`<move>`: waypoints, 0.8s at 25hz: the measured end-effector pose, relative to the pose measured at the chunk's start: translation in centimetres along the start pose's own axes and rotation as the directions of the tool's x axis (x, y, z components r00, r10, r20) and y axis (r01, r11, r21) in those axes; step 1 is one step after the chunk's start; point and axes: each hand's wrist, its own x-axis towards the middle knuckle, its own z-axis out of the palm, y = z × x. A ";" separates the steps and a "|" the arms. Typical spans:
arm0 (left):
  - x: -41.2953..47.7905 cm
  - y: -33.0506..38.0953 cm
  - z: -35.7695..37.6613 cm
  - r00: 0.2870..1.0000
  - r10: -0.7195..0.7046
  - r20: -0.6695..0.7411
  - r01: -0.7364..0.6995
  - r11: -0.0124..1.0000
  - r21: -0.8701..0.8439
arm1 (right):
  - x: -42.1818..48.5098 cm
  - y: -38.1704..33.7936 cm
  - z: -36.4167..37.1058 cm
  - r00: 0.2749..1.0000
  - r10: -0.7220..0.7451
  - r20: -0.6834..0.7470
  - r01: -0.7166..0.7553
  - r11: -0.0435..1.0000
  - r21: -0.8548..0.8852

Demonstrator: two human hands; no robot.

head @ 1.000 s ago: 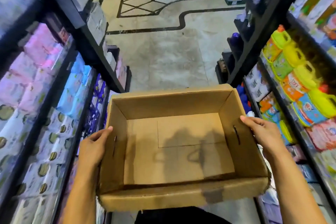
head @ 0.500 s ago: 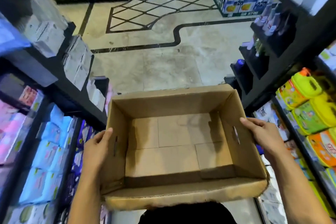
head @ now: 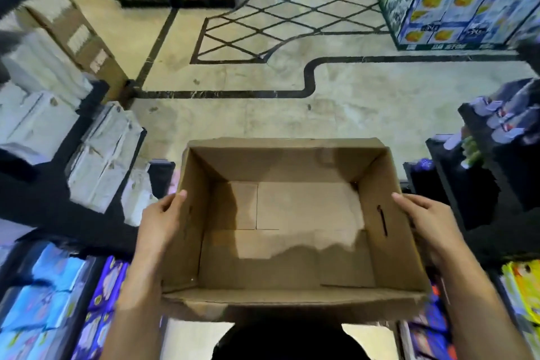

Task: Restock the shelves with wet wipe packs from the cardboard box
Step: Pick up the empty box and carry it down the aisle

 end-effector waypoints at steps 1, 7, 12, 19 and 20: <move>1.6 1.5 0.8 1.000 -0.010 0.006 0.010 1.000 -0.002 | 2.3 -1.8 0.8 1.000 -0.005 0.017 0.004 1.000 0.014; 13.8 8.0 2.6 0.994 -0.022 -0.105 0.022 1.000 -0.006 | 14.6 -12.9 7.8 0.996 -0.074 0.042 0.074 0.997 -0.006; 27.1 12.6 3.3 0.997 -0.004 -0.082 0.002 1.000 -0.030 | 23.1 -20.8 16.1 0.995 -0.098 0.020 0.098 0.995 -0.004; 44.1 20.4 3.6 0.985 -0.009 -0.170 -0.006 0.996 -0.091 | 35.4 -31.2 26.0 0.992 -0.109 0.057 0.110 0.994 -0.015; 46.3 21.5 3.9 0.981 -0.016 -0.191 -0.001 0.996 -0.092 | 37.6 -32.6 27.5 0.992 -0.109 0.060 0.110 0.994 -0.022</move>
